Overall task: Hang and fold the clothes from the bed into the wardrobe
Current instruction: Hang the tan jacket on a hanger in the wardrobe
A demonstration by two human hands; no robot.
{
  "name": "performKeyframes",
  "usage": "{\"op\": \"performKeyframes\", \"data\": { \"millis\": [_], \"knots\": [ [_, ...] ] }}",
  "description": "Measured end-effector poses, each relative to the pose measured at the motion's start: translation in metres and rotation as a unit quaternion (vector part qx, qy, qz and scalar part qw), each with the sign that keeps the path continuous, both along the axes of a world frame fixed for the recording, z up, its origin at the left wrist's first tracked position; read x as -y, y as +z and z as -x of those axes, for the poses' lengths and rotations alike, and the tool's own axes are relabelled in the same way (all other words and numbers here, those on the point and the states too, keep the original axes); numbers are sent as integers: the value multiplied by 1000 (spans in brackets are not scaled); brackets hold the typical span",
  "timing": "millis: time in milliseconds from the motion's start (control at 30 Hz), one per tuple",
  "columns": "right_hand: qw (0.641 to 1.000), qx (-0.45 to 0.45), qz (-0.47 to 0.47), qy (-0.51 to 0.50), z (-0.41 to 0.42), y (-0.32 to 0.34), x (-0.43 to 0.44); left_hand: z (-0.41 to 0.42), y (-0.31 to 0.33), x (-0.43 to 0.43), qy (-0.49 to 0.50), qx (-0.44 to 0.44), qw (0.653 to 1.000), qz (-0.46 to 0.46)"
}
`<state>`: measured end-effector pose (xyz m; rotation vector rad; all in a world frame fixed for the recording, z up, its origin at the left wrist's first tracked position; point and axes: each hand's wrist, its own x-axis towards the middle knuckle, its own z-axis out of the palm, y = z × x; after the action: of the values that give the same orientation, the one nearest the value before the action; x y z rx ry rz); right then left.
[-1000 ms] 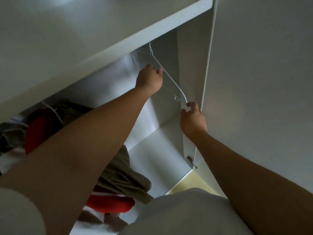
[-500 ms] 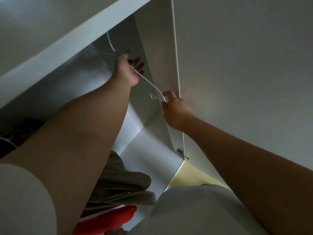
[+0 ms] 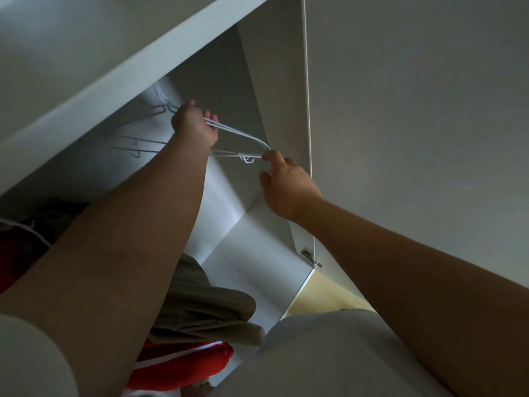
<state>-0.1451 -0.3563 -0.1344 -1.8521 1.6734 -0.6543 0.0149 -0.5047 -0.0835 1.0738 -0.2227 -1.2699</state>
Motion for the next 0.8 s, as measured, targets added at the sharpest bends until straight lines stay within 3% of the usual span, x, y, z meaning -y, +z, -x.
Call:
{"op": "performKeyframes", "data": {
  "millis": [267, 433, 667, 800],
  "knots": [
    [999, -10, -14, -34, -16, -8, -6, -23, -9, -47, 13, 20, 999, -27],
    [999, -25, -17, -25, -21, -12, -15, -18, -11, -62, -62, -25, 997, 28],
    [999, -22, 29, -2, -23, -8, -18, -25, -10, -67, -138, 111, 984, -12],
    [999, -25, 10, -27, -29, -4, -15, -26, -3, -66, -163, 145, 976, -19]
  ]
}}
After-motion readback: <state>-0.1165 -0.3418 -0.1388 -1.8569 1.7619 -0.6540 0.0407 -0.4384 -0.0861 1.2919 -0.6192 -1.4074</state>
